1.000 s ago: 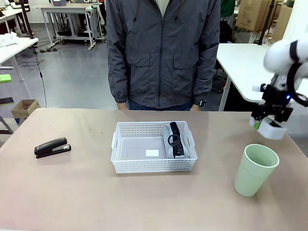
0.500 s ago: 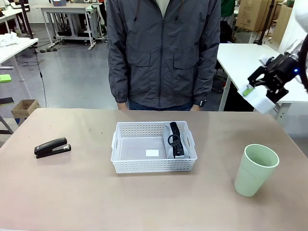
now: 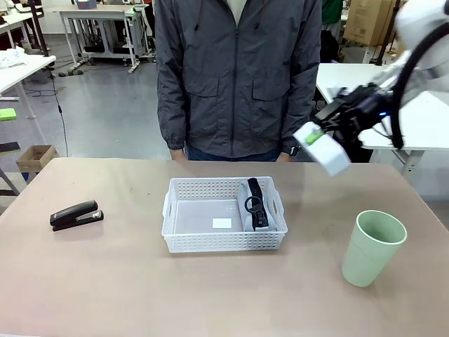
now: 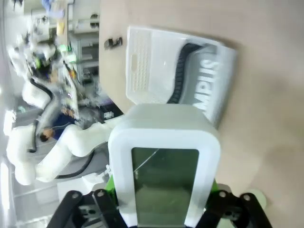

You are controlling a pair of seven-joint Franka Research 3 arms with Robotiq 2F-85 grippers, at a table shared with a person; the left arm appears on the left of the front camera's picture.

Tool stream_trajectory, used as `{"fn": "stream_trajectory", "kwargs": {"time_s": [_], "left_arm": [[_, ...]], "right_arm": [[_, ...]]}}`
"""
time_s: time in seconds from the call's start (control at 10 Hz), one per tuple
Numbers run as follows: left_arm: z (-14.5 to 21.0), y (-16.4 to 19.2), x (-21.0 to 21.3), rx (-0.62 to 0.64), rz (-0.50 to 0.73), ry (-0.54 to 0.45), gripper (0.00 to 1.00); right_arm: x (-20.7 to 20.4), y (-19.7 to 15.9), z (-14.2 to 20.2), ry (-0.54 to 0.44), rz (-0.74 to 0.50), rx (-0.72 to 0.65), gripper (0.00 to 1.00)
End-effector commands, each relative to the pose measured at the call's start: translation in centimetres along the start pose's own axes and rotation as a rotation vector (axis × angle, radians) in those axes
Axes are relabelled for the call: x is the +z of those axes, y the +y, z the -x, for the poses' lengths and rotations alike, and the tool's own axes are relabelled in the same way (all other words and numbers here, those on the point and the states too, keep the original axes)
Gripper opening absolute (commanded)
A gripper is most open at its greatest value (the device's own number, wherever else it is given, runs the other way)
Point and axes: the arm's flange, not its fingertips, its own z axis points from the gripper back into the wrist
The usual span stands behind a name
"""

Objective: Efficiently arrange items inside the basket to fit them all.
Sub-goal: Pick up the Digital clock and place it inside the Organizing basket.

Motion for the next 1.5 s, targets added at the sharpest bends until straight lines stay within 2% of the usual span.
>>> {"fn": "stream_trajectory", "kwargs": {"time_s": [0.0, 0.1, 0.2, 0.6, 0.7, 0.8, 0.9, 1.0, 1.1, 1.2, 1.3, 1.4], "left_arm": [[0.1, -0.1, 0.0, -0.008, 0.009, -0.001, 1.0], [0.1, -0.1, 0.0, -0.008, 0.009, -0.001, 1.0], [0.1, -0.1, 0.0, -0.008, 0.009, -0.001, 1.0], [0.1, -0.1, 0.0, -0.008, 0.009, -0.001, 1.0], [0.1, -0.1, 0.0, -0.008, 0.009, -0.001, 1.0], [0.1, -0.1, 0.0, -0.008, 0.009, -0.001, 1.0], [0.1, -0.1, 0.0, -0.008, 0.009, -0.001, 1.0], [0.1, -0.1, 0.0, -0.008, 0.009, -0.001, 1.0], [0.1, -0.1, 0.0, -0.008, 0.009, -0.001, 1.0], [0.1, -0.1, 0.0, -0.008, 0.009, -0.001, 1.0], [0.1, -0.1, 0.0, -0.008, 0.009, -0.001, 1.0], [0.1, -0.1, 0.0, -0.008, 0.009, -0.001, 1.0]], "right_arm": [[-2.6, 1.1, -0.3, -0.08, 0.096, 0.164, 0.0], [-1.8, -0.1, -1.2, 0.062, 0.068, 0.222, 0.0], [-2.4, 1.9, -0.5, -0.011, 0.044, 0.08, 0.0], [-2.4, 1.9, -0.5, -0.011, 0.044, 0.08, 0.0], [-2.7, 1.1, -0.8, 0.0, 0.064, 0.103, 0.78], [-3.9, 3.4, -0.8, -0.053, 0.182, 0.105, 0.78], [-5.3, 6.7, -1.4, -0.085, 0.359, 0.064, 0.78], [-7.7, 10.4, -2.3, -0.091, 0.503, 0.064, 0.78], [-10.0, 12.8, -2.9, -0.059, 0.555, 0.116, 0.78], [-13.1, 15.1, -3.0, 0.024, 0.557, 0.217, 0.78], [-16.0, 16.9, -2.9, 0.041, 0.585, 0.227, 0.78], [-18.8, 18.0, -2.8, 0.013, 0.671, 0.234, 0.78]]}}
